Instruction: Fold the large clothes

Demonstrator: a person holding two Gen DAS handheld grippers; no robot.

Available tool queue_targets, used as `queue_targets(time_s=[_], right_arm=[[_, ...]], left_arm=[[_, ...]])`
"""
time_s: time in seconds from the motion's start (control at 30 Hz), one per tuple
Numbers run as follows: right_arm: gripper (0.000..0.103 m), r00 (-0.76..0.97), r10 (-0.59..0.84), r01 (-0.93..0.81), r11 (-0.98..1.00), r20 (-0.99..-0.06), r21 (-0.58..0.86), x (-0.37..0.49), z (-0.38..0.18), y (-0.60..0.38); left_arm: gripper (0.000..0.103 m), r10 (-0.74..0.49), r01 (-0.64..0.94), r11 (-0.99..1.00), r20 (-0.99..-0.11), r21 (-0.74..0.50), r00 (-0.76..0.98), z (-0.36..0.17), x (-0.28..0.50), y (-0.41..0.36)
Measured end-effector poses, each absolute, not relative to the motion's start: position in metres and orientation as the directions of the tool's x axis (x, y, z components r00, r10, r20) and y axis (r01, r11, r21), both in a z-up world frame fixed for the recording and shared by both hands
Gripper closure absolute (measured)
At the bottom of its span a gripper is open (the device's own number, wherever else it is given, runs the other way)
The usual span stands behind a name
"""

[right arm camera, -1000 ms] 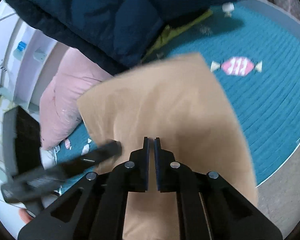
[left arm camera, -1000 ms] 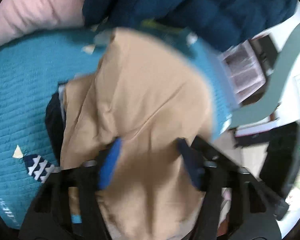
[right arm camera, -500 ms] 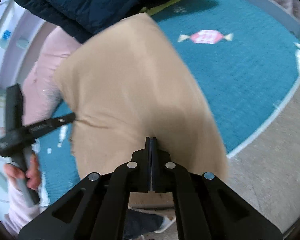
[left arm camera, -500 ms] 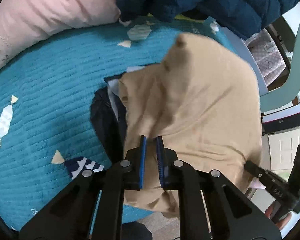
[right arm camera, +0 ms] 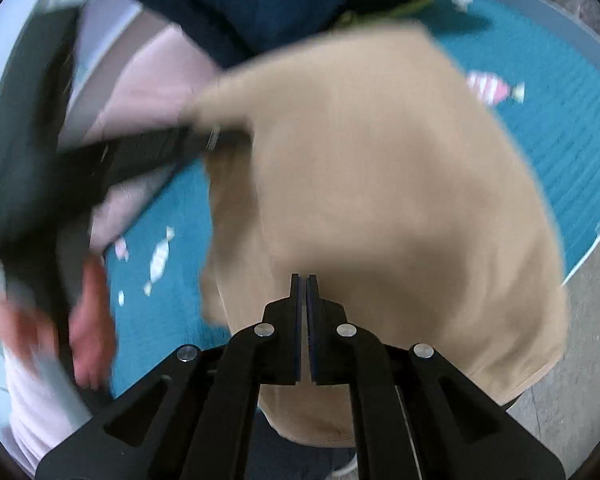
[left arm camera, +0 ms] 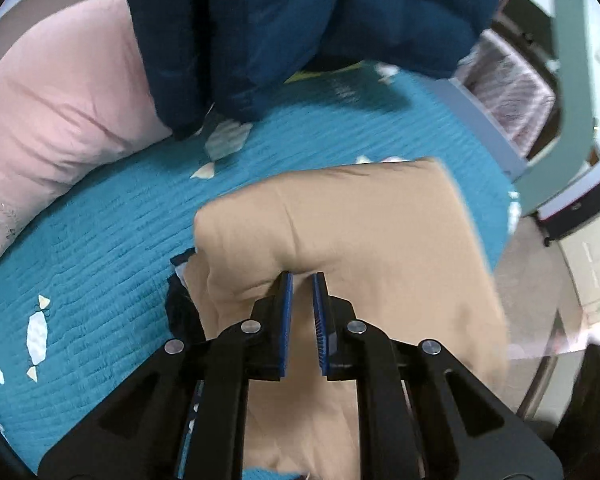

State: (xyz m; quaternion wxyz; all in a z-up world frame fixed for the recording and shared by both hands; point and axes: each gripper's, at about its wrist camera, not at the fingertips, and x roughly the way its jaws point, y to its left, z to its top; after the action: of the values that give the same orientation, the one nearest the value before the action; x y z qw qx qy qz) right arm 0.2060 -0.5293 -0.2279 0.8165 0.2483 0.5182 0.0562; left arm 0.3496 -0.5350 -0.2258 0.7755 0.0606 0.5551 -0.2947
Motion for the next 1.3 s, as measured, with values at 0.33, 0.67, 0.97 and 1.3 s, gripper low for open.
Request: queue_targets(time_s=[0.33,0.67,0.97,1.3], right_arm=[[0.100,0.458,0.286,0.255,0.865,-0.842,0.433,0.132,-0.228,-0.536],[0.095,0.545,0.078,0.397,0.853,-0.835,0.338,0.123,-0.161,-0.550],[0.010,0.599,-0.052,0.469,0.832,-0.799,0.298,0.103,-0.121,-0.518],[0.010,0.591,-0.175,0.498,0.847,-0.788,0.185,0.077,-0.095,-0.451]], left_arm=[[0.089,-0.437,0.501,0.815,-0.877,-0.293,0.198,-0.209,0.352,-0.504],[0.039,-0.391,0.564,0.797,-0.896,-0.216,0.210,-0.163,0.284,-0.455],[0.023,-0.424,0.563,0.793,-0.874,-0.233,0.236,-0.126,0.237,-0.397],[0.014,-0.449,0.528,0.809,-0.852,-0.259,0.270,-0.098,0.203,-0.330]])
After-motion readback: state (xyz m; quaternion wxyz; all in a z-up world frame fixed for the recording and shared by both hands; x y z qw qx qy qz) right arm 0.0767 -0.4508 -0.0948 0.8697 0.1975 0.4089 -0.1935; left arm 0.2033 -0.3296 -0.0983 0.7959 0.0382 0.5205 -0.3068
